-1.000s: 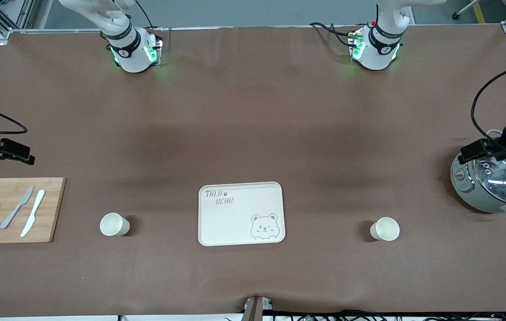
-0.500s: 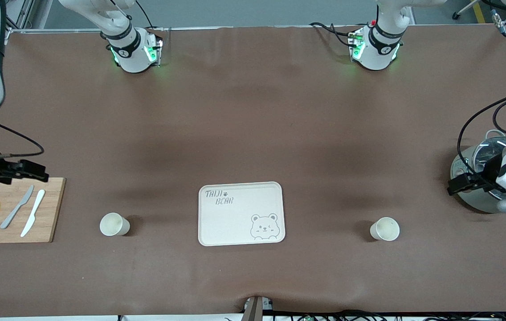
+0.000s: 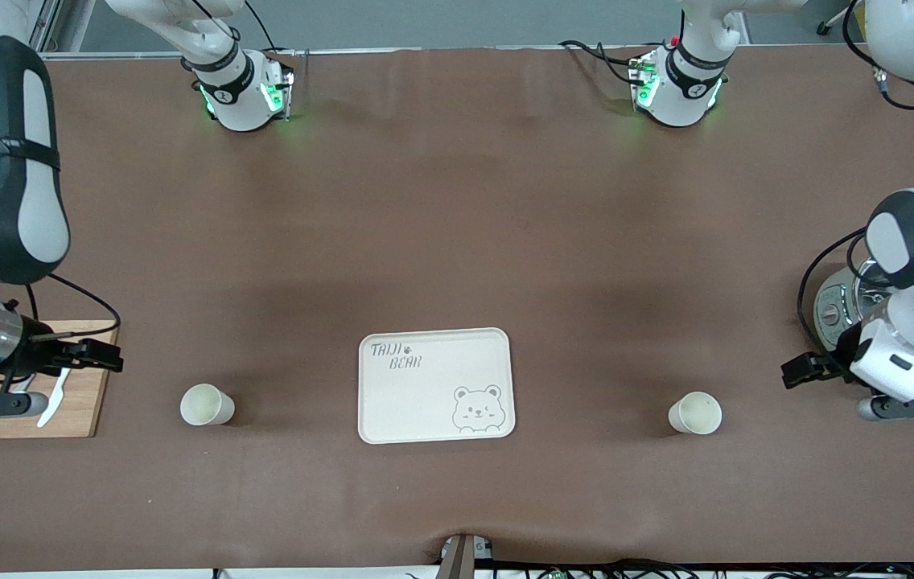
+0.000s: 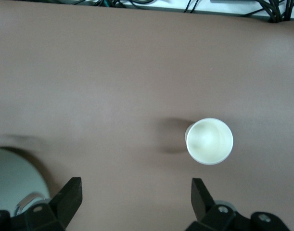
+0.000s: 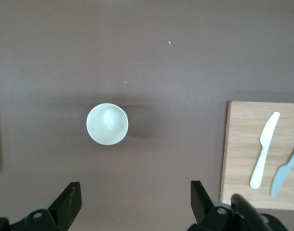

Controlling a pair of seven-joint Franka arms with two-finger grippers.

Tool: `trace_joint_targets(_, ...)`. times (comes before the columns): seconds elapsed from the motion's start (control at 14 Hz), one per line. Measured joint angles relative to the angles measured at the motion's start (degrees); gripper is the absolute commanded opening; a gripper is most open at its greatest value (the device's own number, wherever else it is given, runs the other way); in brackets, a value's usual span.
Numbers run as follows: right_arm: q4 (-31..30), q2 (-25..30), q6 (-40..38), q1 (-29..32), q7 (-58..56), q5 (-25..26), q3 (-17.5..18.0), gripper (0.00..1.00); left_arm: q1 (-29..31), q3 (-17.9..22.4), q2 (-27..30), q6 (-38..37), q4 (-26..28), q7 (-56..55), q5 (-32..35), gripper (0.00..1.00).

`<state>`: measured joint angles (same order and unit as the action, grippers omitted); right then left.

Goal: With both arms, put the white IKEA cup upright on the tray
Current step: 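Lower the right gripper to one white cup while the left gripper reaches the other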

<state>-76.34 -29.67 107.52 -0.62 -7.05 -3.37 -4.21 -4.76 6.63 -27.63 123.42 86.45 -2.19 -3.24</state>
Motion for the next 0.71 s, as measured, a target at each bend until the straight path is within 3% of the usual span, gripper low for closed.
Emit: trace_joint_targets(0.71, -0.06, -9.11, 6.90, -0.70, 0.02, -1.87, 0.14, 1.00, -2.35, -0.56, -8.36, 9.42, -0.15, -0.04, -5.42, 1.00)
